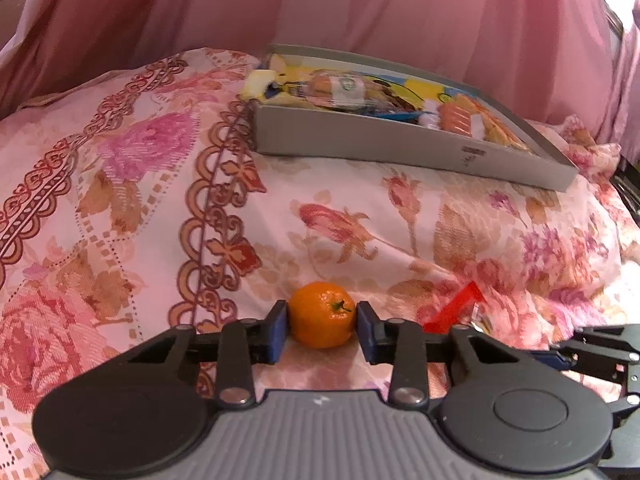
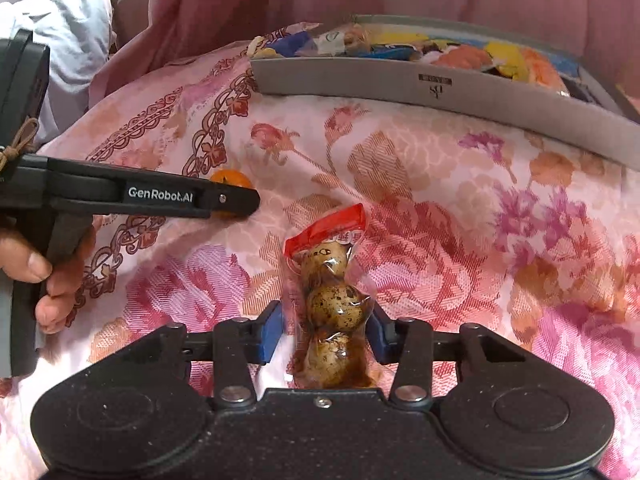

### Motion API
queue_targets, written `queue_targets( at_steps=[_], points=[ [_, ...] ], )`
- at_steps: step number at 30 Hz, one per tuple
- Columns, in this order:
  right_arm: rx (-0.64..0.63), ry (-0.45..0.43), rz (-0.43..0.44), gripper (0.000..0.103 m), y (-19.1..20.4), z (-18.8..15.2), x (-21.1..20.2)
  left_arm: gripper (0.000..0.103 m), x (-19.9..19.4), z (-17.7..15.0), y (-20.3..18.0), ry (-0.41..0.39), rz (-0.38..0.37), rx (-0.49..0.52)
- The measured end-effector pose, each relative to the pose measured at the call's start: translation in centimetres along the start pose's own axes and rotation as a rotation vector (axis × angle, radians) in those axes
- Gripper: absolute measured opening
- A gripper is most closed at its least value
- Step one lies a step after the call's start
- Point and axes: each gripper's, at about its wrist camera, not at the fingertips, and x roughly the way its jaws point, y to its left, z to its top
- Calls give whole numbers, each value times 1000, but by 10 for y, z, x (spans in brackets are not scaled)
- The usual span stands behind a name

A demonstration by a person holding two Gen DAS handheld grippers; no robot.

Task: Organize snacks
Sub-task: 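Close the right tool on the quail-egg pack while the left tool grasps the mandarin, then carry both snacks over the grey tray and open both tools inside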

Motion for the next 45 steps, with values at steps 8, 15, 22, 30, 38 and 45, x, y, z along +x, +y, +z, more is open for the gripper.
queue_targets(
  at_steps=[8, 15, 22, 30, 38, 45],
  points=[
    [-117, -42, -122, 40, 18, 1, -8, 39, -6, -17, -16, 11, 4, 56],
    [-227, -95, -246, 39, 21, 2, -17, 39, -21, -22, -32, 3, -14, 60],
    [-241, -176, -301, 39, 18, 7, -32, 39, -32, -17, -36, -37, -27, 34],
    [-259, -289, -332, 39, 20, 11, -41, 39, -38, -3, -27, -105, -55, -35],
    [-231, -474, -363, 39, 8, 29, -50, 39, -45, 24, -23, -188, -62, -57],
    [-120, -639, -345, 39, -26, 77, -49, 39, -35, 84, -37, -284, -49, -43]
  ],
)
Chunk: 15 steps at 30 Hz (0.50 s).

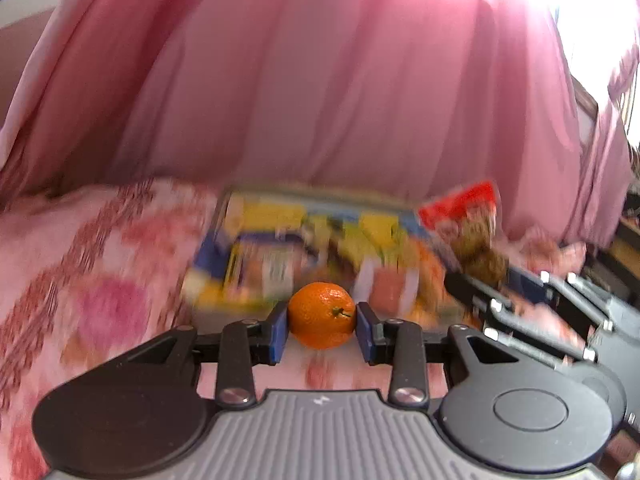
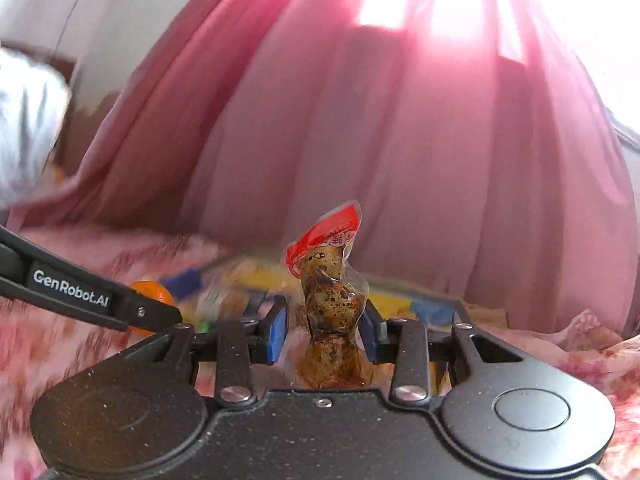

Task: Organize snacks
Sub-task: 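Carry both snacks over the grey tray and open both tools inside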

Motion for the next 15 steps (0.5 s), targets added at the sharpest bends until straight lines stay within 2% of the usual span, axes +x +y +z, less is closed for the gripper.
queue_targets(
  at_steps=[3, 8, 10, 15],
  points=[
    [53, -17, -13, 39, -16, 6, 19, 39, 20, 23, -11, -39, 4, 13],
    [166, -16, -22, 40, -39, 11, 51, 39, 59, 46, -24, -51, 4, 11],
    [225, -25, -26, 40, -48, 10, 60, 39, 74, 50, -27, -39, 13, 8],
    [275, 6, 2, 40, -57, 4, 80, 39, 106, 45, -24, 37, 46, -14]
  ],
)
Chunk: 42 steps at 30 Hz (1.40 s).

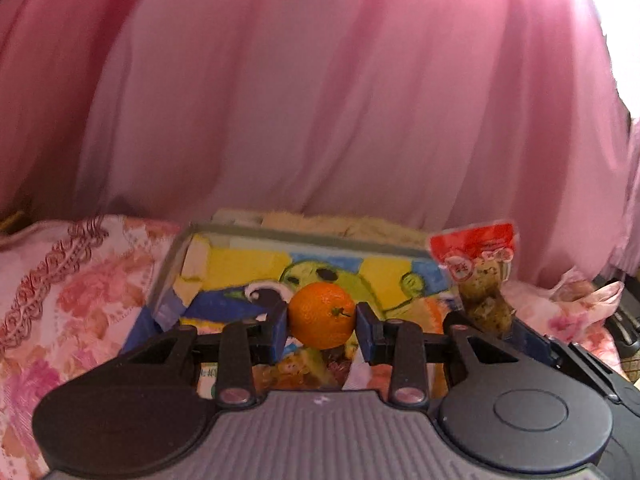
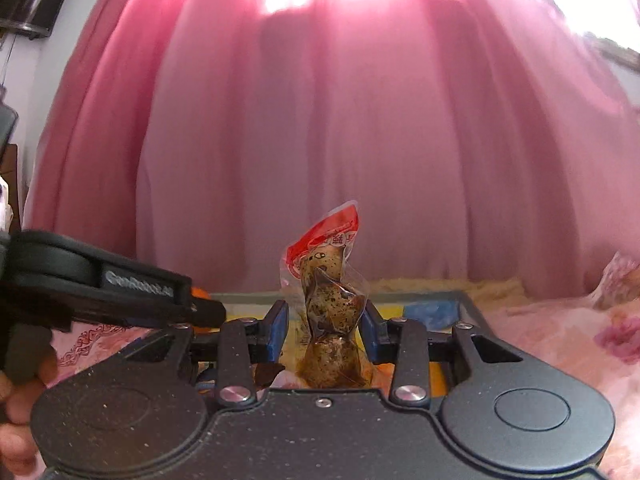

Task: Organize snacks
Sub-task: 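Carry both snacks over the grey tray and open both tools inside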

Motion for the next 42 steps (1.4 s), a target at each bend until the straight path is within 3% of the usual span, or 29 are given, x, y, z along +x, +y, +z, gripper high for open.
queue_targets(
  at_steps=[6, 15, 19, 23, 30, 35, 42],
  points=[
    [29, 75, 29, 41, -1, -8, 20, 39, 19, -8, 9, 78, 39, -31],
    [81, 149, 21, 43, -12, -19, 32, 40, 20, -5, 9, 116, 66, -66],
    [86, 151, 7, 46, -15, -23, 29, 57, 14, 0, 3, 110, 100, -83],
    [96, 127, 2, 64, -19, -16, 21, 76, 0, 6, 0, 79, 97, -97],
    [112, 76, -28, 79, -29, 7, -4, 95, -39, 15, 0, -4, 122, -108],
    [124, 52, -4, 91, -31, 25, -33, 98, -71, 19, 2, -47, 77, -142],
    [112, -16, 3, 102, -26, 46, -83, 102, -116, 12, -8, -123, 93, -82]
  ],
)
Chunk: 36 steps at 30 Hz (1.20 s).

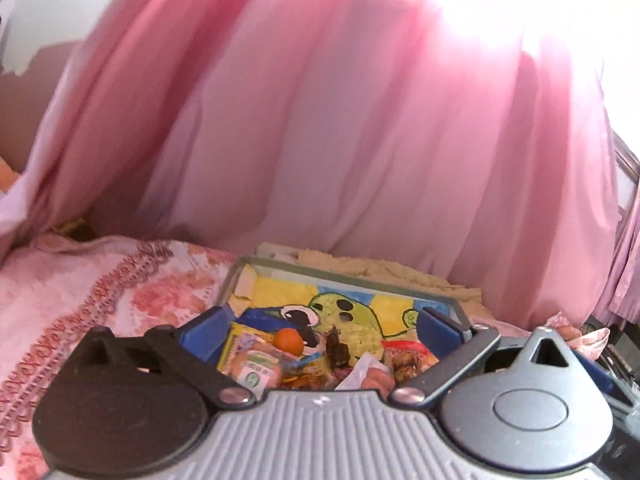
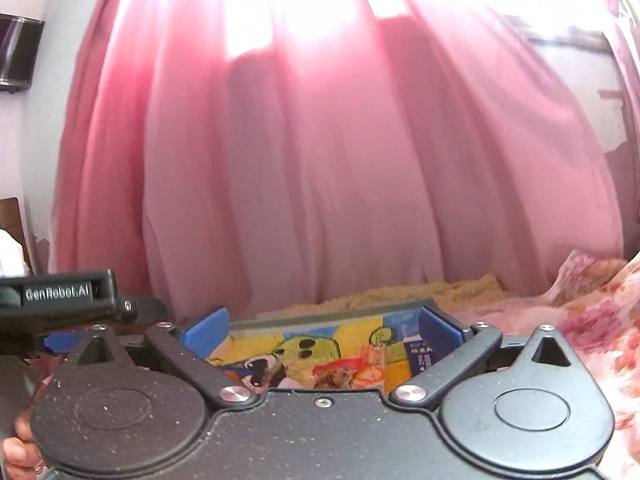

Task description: Organize snacks

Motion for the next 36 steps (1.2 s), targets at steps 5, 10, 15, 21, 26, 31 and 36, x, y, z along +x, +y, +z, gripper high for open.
queue_targets(
  at_steps=[5, 10, 15, 21, 26, 31, 36],
  points=[
    [-15, 2, 5, 102, 6, 5, -23, 102, -26, 0, 5, -18, 12, -22],
    [-23, 1, 10, 102, 11, 5, -45, 102, -51, 2, 8, -47, 43, -16],
    [-46, 4, -5, 102, 14, 1, -72, 102, -74, -6, 12, -39, 60, -24],
    [-31, -10, -7, 102, 11, 2, -100, 103, -100, -25, 13, -50, 90, 18],
    [-15, -3, -4, 102, 12, -6, -124, 103, -117, -42, 16, -50, 100, 32],
    [-6, 15, -6, 102, 17, -22, -146, 103, -136, -63, 18, -86, 149, 43],
    [-22, 5, -4, 102, 25, -33, -167, 103, -153, -80, 19, -108, 166, 92]
  ],
)
